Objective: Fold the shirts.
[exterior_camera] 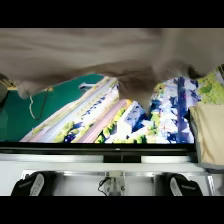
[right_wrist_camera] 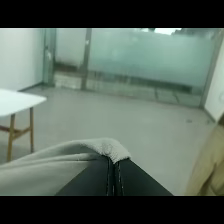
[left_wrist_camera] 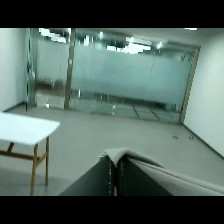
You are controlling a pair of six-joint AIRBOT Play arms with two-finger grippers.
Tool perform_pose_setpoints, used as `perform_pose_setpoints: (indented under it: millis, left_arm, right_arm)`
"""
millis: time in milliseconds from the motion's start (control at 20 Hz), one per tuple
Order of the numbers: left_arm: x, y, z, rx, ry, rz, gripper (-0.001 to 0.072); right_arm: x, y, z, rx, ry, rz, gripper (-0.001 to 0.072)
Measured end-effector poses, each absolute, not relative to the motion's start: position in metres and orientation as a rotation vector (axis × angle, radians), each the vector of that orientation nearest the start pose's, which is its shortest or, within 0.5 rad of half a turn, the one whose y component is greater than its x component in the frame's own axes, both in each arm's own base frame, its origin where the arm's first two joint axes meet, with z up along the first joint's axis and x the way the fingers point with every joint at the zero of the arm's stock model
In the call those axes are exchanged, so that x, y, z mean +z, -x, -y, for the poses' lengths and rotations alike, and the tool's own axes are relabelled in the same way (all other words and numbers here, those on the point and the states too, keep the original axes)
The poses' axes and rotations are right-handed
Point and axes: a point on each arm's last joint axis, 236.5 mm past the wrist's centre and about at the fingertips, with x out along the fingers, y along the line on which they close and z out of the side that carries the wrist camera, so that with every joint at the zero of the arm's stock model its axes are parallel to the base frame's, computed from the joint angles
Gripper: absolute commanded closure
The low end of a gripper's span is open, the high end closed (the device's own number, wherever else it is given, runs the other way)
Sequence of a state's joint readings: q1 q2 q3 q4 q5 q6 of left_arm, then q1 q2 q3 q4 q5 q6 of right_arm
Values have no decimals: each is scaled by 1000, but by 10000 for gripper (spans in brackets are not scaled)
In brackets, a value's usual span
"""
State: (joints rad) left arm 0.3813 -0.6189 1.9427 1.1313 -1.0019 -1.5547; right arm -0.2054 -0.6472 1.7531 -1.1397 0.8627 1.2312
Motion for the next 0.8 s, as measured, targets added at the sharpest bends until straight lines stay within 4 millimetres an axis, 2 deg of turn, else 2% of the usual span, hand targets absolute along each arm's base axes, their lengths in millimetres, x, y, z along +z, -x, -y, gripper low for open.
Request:
perform_pose_setpoints:
  millis: [100, 200, 250, 350, 450, 550, 600, 650, 800]
  left_arm:
    - [592, -126, 33, 10, 69, 367, 675]
    - [585, -117, 32, 34, 61, 340, 675]
    - [578, -118, 30, 44, 60, 314, 675]
    - [566, -126, 25, 57, 66, 269, 674]
    - [541, -150, 16, 66, 88, 175, 674]
    - [497, -188, 5, 57, 133, 28, 676]
    - [465, -212, -1, 47, 156, -73, 677]
    - [433, -235, -6, 36, 180, -168, 677]
    - [312, -301, -22, 5, 278, -479, 678]
  right_arm:
    - [563, -191, -29, 71, 143, 308, 647]
    - [564, -177, -26, 45, 146, 308, 647]
    - [560, -176, -25, 43, 143, 288, 647]
    - [541, -188, -21, 39, 139, 198, 647]
    - [509, -212, -18, 53, 119, 58, 647]
    - [452, -250, -13, 80, 88, -185, 647]
    - [420, -270, -10, 95, 69, -317, 647]
    - [389, -288, -7, 110, 50, -439, 647]
    - [291, -348, 3, 143, -36, -756, 647]
